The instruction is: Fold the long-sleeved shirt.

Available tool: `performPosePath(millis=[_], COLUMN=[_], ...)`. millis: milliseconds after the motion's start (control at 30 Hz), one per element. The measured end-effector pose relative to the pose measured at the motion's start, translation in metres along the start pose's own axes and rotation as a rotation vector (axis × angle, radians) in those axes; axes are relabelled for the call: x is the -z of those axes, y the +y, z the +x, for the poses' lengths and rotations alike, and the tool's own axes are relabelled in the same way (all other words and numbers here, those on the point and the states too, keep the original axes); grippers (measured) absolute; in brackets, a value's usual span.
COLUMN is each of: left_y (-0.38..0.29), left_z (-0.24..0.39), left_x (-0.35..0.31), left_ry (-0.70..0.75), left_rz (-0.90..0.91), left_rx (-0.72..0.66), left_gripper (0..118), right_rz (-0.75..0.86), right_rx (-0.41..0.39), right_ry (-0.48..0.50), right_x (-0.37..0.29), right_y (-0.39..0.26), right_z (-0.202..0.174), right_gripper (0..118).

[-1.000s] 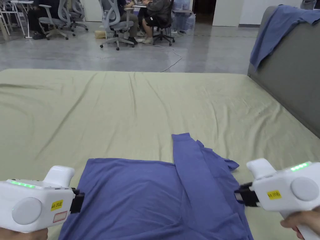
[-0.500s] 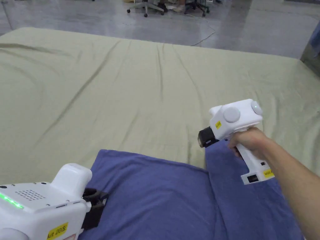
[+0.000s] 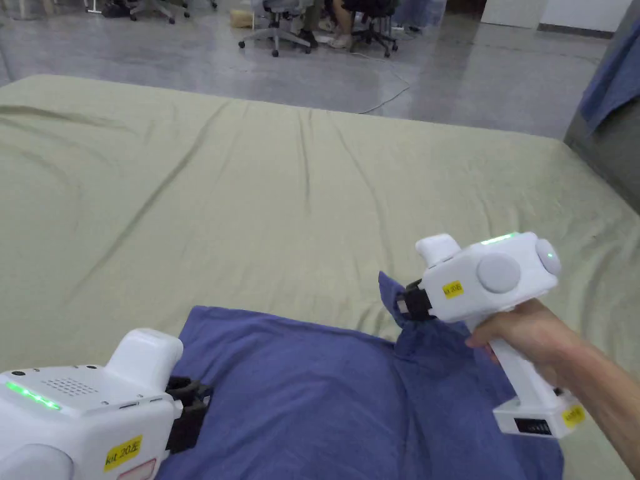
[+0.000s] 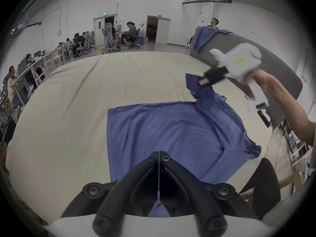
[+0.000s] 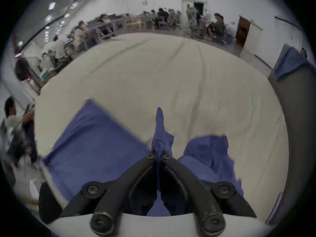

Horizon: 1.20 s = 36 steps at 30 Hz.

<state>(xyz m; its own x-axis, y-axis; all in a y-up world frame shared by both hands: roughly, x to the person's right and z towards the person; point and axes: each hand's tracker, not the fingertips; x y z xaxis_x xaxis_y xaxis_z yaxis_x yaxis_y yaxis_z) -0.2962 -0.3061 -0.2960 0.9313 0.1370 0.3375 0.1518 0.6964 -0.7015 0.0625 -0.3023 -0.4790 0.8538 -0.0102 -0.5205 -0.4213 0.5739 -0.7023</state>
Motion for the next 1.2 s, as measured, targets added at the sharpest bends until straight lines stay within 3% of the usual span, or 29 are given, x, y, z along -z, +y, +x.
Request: performPosePath(millis=[67,200,367,467,600,633,700,767,833,900,933,1000,1200], left_y=[-0.002,-0.011,-0.025,-0.029,-0.028,-0.028,-0.026,-0.026,-0.024,-0.024,-0.023,-0.022,-0.014], left_z=[0.006,0.019,0.029,0.034,0.033,0.034,0.037,0.038,0.038,0.040,0.045,0.046,0.052], left_x=[-0.014,-0.040,-0.065,-0.071,-0.070,-0.070,-0.069,-0.070,-0.064,-0.060,-0.058,-0.052,-0.032], left_ry=[-0.005,-0.006,-0.003,-0.005,-0.004,-0.006,-0.008,-0.010,-0.026,-0.032,-0.029,-0.035,0.005], left_rz=[0.013,0.031,0.045,0.041,0.043,0.046,0.052,0.059,0.049,0.038,0.035,0.032,0.059], left_rx=[0.005,0.016,0.014,0.004,0.014,0.014,0.017,0.019,0.019,0.029,0.037,0.039,0.058], left_gripper=[0,0,0,0,0,0,0,0,0,0,0,0,0], right_rz=[0.000,-0.021,-0.230,-0.293,-0.293,-0.276,-0.198,-0.096,0.009,0.017,0.030,0.077,0.114], right_rx=[-0.041,-0.034,0.000,-0.005,0.111,0.086,0.068,0.099,0.120,0.176,0.191,0.191,0.283], right_ry=[0.050,0.048,0.127,0.065,0.115,0.106,0.066,0.066,0.044,-0.028,-0.058,-0.160,-0.255], right_x=[-0.047,-0.099,-0.074,-0.037,-0.039,-0.048,-0.076,-0.104,-0.130,-0.146,-0.153,-0.155,-0.150], right_y=[-0.041,-0.124,-0.206,-0.233,-0.226,-0.222,-0.215,-0.213,-0.205,-0.197,-0.193,-0.184,-0.152], right_z=[-0.025,-0.062,-0.089,-0.095,-0.081,-0.081,-0.082,-0.077,-0.063,-0.044,-0.035,-0.019,0.037], right_gripper=[0,0,0,0,3,19,83,102,110,107,88,0,0])
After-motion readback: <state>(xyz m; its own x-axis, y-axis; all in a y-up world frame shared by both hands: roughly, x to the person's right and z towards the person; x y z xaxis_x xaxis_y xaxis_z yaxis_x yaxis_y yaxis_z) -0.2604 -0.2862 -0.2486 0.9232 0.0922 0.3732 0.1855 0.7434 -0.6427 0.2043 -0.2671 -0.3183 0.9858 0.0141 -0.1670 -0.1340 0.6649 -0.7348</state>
